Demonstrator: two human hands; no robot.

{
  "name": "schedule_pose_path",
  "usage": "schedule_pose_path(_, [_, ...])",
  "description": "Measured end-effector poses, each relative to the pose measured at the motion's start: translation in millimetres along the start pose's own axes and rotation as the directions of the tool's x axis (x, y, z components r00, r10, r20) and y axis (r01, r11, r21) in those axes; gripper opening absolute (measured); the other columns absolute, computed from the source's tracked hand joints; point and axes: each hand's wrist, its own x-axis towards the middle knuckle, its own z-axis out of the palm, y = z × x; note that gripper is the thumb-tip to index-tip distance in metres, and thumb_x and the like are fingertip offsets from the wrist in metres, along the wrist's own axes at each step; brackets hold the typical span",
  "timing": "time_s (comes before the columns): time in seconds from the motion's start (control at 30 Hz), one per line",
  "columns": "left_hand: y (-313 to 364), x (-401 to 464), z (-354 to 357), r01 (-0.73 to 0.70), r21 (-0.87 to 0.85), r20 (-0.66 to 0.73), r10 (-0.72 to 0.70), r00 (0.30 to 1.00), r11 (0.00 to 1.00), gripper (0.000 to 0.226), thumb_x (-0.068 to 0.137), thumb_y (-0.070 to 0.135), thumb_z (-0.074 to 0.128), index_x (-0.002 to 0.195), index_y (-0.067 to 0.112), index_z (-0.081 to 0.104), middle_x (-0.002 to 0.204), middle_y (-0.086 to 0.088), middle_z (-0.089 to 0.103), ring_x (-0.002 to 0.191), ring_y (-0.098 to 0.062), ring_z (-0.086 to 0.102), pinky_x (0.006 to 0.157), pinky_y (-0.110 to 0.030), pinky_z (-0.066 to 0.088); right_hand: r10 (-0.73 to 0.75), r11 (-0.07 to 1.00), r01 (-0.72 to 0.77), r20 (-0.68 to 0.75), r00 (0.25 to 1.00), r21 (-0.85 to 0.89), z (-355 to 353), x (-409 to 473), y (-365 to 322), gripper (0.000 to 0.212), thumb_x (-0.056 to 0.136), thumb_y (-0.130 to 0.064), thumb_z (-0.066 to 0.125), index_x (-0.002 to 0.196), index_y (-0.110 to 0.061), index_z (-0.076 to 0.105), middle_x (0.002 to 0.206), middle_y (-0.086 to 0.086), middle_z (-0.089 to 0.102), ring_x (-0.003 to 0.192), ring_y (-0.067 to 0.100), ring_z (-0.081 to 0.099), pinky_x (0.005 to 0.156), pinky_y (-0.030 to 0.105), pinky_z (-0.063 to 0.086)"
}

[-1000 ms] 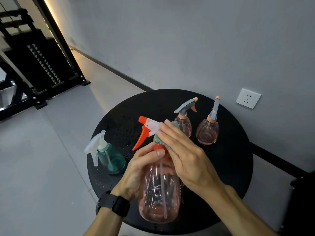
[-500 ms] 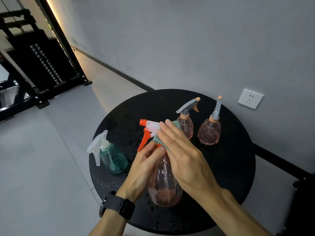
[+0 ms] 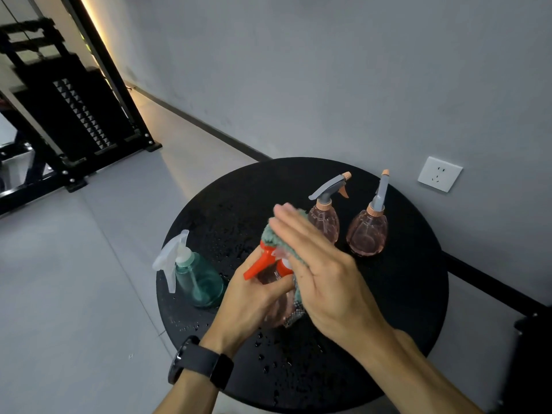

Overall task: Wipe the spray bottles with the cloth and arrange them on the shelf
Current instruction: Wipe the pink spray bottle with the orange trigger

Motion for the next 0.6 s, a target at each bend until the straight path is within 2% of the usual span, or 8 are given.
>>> schedule_pose_path(0.07, [0.1,-0.6,-1.0,-0.012,0.021,-0.01,0.012,1.0,1.0,0.026,0.082,0.004,0.075,0.098,0.024,0.068,0.09,-0.003,0.073,0.082,-0.013,0.068,0.077,-0.032,0.055,-0.015,1.0,0.015,0.048,0.999,-0.002,0.9,-1.1,1.4,0.044,0.098,-0.01,0.036,0.142,-0.005,0.044,0.151,0.002,0.039,0.144,0.005,0.026,0.114,0.021,0.028])
schedule_pose_path(0.17, [2.3,-2.0,-4.0,-0.023,0.0,-0.014,0.023,1.0,1.0,0.025,0.08,0.008,0.078,0.1,0.02,0.068,0.094,0.002,0.074,0.09,-0.01,0.07,0.081,-0.022,0.053,0.018,0.999,-0.014,0.081,0.997,-0.049,-2.7,-4.1,13.1,0.045,0.099,-0.002,0.04,0.144,-0.007,0.042,0.152,-0.002,0.037,0.144,0.001,0.024,0.114,0.017,0.025])
schedule_pose_path(0.23, [5.8,-3.2,-6.2,-0.027,-0.038,-0.038,0.025,0.999,0.999,0.032,0.077,0.01,0.079,0.104,0.023,0.069,0.102,0.006,0.075,0.098,-0.009,0.069,0.086,-0.02,0.052,0.084,0.994,-0.077,0.084,0.993,-0.075,-7.0,-6.8,23.0,0.047,0.099,-0.001,0.045,0.144,-0.01,0.042,0.152,-0.004,0.038,0.143,-0.001,0.025,0.114,0.014,0.023])
schedule_pose_path(0.37, [7.5,-4.0,-9.3,-0.032,-0.026,-0.069,0.03,0.997,0.999,0.032,0.073,0.019,0.08,0.099,0.036,0.07,0.103,0.008,0.075,0.099,-0.009,0.069,0.089,-0.025,0.053,0.169,0.983,-0.164,0.057,0.984,-0.082,-11.4,-9.0,32.5,0.044,0.1,-0.006,0.046,0.143,-0.013,0.045,0.15,-0.004,0.042,0.14,-0.005,0.028,0.112,0.011,0.023])
schedule_pose_path(0.6, [4.2,-3.3,-4.8,-0.035,0.012,-0.02,0.035,0.999,0.999,0.028,0.079,0.011,0.078,0.104,0.017,0.068,0.099,0.002,0.075,0.094,-0.012,0.07,0.084,-0.022,0.053,0.047,0.998,-0.045,0.067,0.997,-0.038,0.7,-5.8,13.2,0.048,0.097,0.002,0.043,0.144,-0.007,0.042,0.152,0.0,0.038,0.144,0.002,0.025,0.114,0.017,0.025])
